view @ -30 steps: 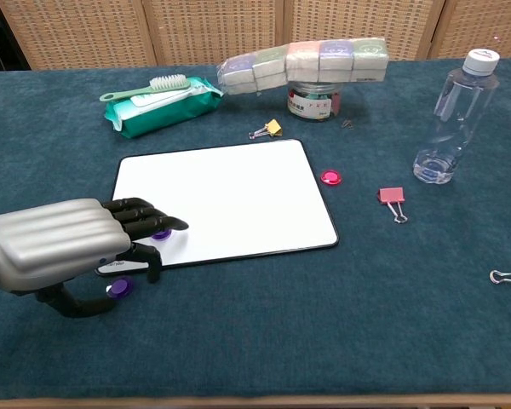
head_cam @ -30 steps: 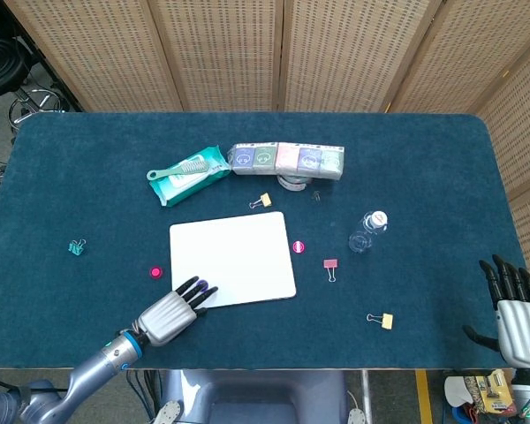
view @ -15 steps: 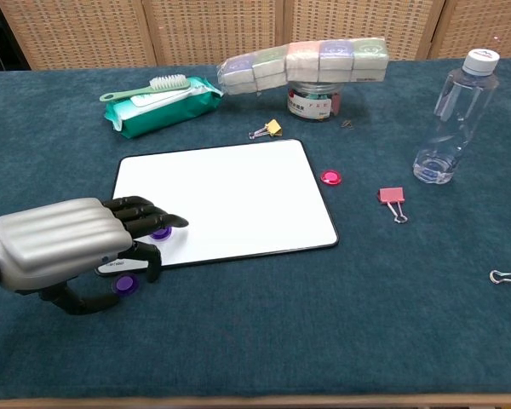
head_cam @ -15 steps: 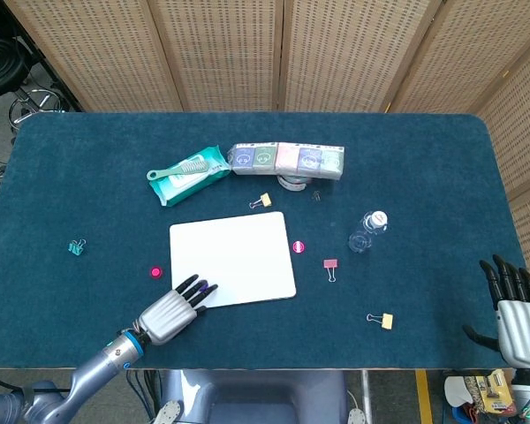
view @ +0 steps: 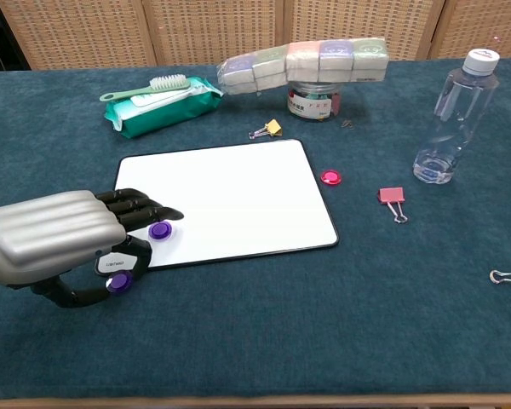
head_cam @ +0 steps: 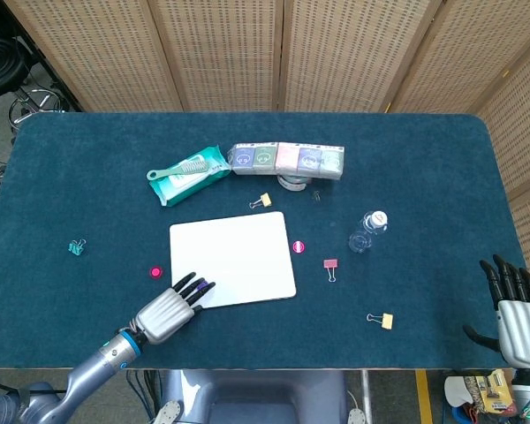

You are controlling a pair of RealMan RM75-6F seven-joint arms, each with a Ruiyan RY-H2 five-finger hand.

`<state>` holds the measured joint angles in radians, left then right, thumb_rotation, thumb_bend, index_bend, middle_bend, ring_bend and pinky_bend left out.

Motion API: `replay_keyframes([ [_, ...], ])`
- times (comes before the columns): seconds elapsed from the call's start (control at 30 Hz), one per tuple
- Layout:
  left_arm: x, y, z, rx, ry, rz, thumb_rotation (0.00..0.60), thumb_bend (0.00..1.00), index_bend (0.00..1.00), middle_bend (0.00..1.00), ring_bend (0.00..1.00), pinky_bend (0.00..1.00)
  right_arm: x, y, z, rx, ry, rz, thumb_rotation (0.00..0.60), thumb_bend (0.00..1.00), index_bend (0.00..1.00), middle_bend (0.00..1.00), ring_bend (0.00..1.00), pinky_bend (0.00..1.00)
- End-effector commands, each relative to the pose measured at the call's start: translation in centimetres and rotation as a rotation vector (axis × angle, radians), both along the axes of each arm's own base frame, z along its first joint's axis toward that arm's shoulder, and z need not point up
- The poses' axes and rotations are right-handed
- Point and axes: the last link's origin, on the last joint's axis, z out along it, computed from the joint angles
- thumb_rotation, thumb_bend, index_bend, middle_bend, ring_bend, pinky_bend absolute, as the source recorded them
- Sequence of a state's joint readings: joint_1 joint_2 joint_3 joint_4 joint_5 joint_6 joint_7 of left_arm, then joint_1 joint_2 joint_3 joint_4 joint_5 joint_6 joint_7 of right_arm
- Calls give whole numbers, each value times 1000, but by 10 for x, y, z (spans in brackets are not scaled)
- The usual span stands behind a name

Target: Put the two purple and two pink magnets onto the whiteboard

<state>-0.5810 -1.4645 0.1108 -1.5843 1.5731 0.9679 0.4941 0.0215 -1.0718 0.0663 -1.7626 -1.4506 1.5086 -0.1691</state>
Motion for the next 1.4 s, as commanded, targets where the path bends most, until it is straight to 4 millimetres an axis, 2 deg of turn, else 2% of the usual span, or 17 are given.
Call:
replay_keyframes([
  [0.03, 1, 1, 0, -1, -4, 4, 600, 349, 639, 0, 0, 0, 0, 0, 0, 0, 0, 0, 600, 0, 32, 0, 0, 0],
  [0.3, 8, 13, 10, 39, -51, 22, 600, 352, 639, 0, 0, 0, 0, 0, 0, 2, 0, -2, 600, 0, 32, 0, 0, 0],
  [0.37, 17, 31, 20, 82, -95, 48, 600, 352, 639, 0, 0, 0, 0, 0, -1, 4, 1, -3, 600, 0, 32, 0, 0, 0],
  [0.53, 26, 56, 24, 114, -107, 78, 600, 352, 639, 0, 0, 0, -1, 0, -1, 6, 1, -5, 600, 0, 33, 0, 0, 0],
  [0.83, 29, 85, 7, 129, -91, 143, 600, 352, 639, 0, 0, 0, -3, -2, 0, 2, -2, -13, 600, 0, 33, 0, 0, 0],
  [1.17, 27, 95, -9, 140, -69, 162, 600, 352, 639, 0, 0, 0, -4, -2, 2, 1, -6, -18, 600, 0, 33, 0, 0, 0],
  [1.4, 32, 96, -16, 131, -76, 168, 600, 351, 631, 0, 0, 0, -5, -3, 1, 6, -4, -22, 600, 0, 33, 0, 0, 0],
])
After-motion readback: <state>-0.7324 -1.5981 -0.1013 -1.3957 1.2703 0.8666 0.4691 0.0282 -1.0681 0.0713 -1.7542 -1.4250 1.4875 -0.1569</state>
